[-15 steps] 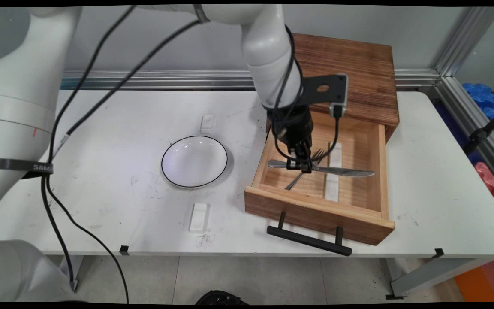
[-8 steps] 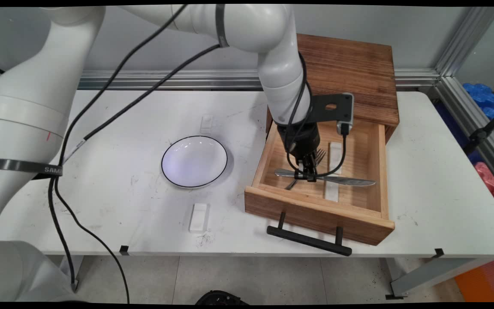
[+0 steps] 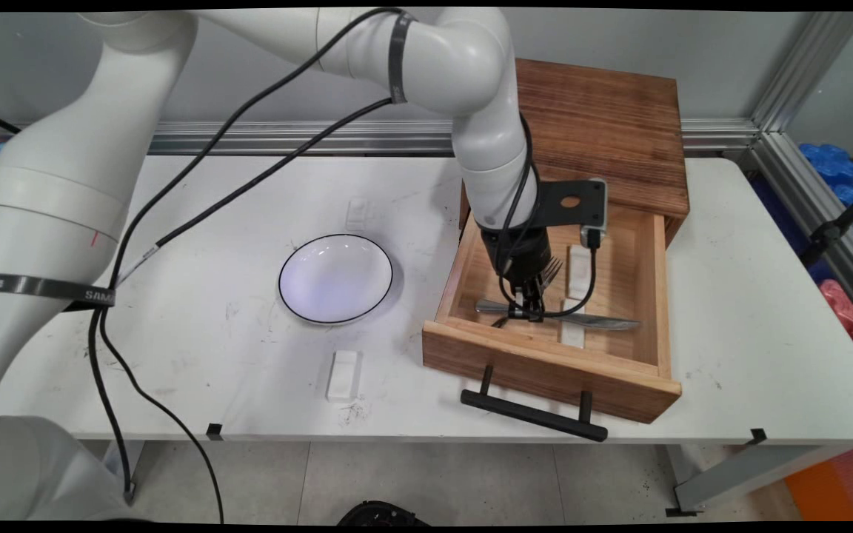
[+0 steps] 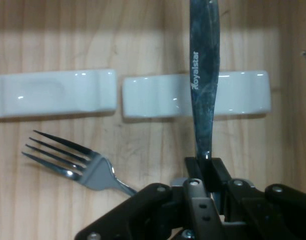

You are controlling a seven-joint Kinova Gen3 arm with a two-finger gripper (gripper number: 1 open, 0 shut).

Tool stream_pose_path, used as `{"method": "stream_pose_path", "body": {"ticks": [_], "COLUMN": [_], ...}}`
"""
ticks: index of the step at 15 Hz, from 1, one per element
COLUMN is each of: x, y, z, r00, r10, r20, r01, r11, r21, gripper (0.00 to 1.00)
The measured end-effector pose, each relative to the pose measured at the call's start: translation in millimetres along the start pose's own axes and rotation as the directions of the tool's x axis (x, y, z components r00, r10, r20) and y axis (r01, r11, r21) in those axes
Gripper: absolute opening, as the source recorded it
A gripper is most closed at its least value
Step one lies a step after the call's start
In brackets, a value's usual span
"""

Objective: Place the picked object into the drawer

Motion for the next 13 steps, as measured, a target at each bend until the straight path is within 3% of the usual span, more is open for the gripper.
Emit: {"method": "stream_pose_path", "body": {"ticks": [4, 5, 13], "x": [-0.5, -0.4, 4.6], "y": [-2.6, -3.5, -9.0], "z": [8.1, 10.2, 10.9], "r00": [1.000, 1.000, 1.000], "r10": [0.000, 0.000, 0.001], "r20": [0.004, 0.004, -0.010], "r01": [0.000, 0.000, -0.001], "r11": [1.000, 1.000, 1.000], "r21": [-0.003, -0.004, -0.012], "gripper": [0.00, 1.00, 1.00]}}
